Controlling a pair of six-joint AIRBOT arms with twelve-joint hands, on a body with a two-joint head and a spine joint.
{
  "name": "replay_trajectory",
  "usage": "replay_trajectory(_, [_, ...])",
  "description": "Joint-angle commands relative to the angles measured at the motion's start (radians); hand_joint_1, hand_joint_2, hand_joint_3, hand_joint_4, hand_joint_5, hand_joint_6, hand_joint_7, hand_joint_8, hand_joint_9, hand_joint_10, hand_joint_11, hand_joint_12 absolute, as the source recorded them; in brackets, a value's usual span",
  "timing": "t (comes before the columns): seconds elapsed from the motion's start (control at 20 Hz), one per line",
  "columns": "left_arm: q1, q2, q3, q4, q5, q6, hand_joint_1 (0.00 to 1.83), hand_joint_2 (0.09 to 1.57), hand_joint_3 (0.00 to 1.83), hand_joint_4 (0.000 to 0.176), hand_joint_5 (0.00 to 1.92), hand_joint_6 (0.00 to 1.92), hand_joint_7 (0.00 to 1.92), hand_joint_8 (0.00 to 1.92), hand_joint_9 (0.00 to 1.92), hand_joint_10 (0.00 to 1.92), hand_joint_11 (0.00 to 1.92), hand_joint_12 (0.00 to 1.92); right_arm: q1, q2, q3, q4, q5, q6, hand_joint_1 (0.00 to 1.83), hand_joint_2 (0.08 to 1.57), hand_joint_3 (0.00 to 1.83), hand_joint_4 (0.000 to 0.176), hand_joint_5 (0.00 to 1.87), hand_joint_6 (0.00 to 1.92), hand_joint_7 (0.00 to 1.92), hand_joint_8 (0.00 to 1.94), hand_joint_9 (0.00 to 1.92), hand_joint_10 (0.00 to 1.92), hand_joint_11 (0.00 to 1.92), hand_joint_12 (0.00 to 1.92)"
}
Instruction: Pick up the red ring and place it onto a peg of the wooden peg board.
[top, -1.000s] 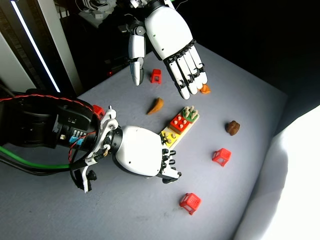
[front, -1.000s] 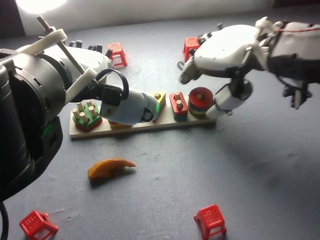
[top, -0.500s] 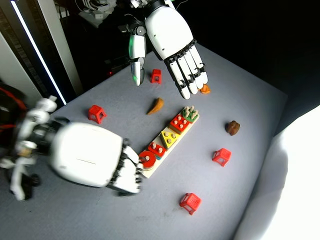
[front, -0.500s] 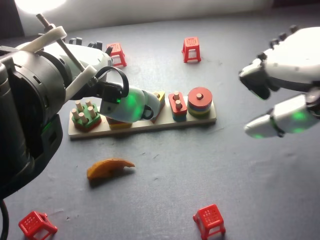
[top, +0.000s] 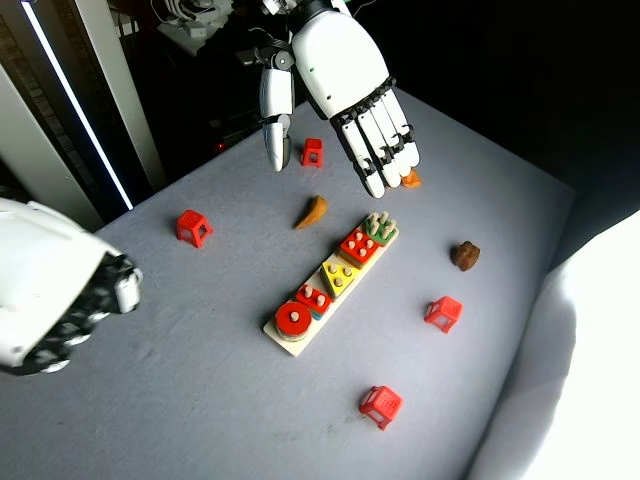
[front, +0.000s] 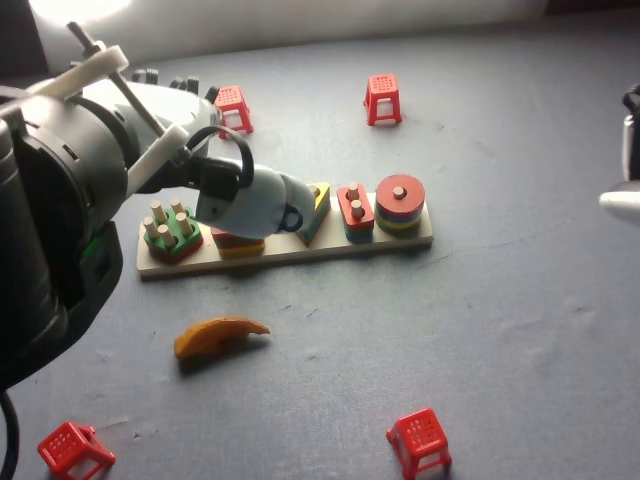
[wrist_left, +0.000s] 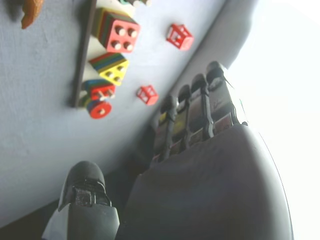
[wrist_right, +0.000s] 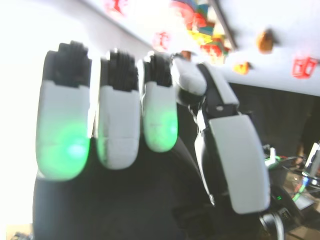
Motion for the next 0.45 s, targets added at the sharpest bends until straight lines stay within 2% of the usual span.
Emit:
replay_trajectory(0.0, [-0.011,0.0,0.001,0.09,0.003,0.005,0.0,1.12,0.0,0.0,0.08,0.0,0.05,0.0,0.03,0.0,0.0,0.12,0.011,0.01,-0.004,-0.016,0.046,0.003,0.61,1.57,0.13,0.095,1.64,1.92,1.8,1.94,1.86,1.92,1.92,1.92])
replay_trajectory(0.35, [-0.011,0.0,0.002,0.09,0.003,0.006,0.0,1.11,0.0,0.0,0.08,0.0,0.04,0.01,0.03,0.01,0.0,0.09,-0.007,0.021,-0.009,-0.016,0.078,-0.042,0.63,1.56,0.03,0.109,1.57,1.92,1.74,1.94,1.83,1.92,1.92,1.92])
replay_trajectory(0.4, [-0.011,0.0,0.002,0.09,0.003,0.006,0.0,1.12,0.0,0.0,0.08,0.0,0.05,0.01,0.02,0.0,0.0,0.09,0.001,0.021,-0.009,-0.016,0.087,-0.059,0.61,1.57,0.03,0.13,1.56,1.92,1.73,1.94,1.82,1.92,1.92,1.92])
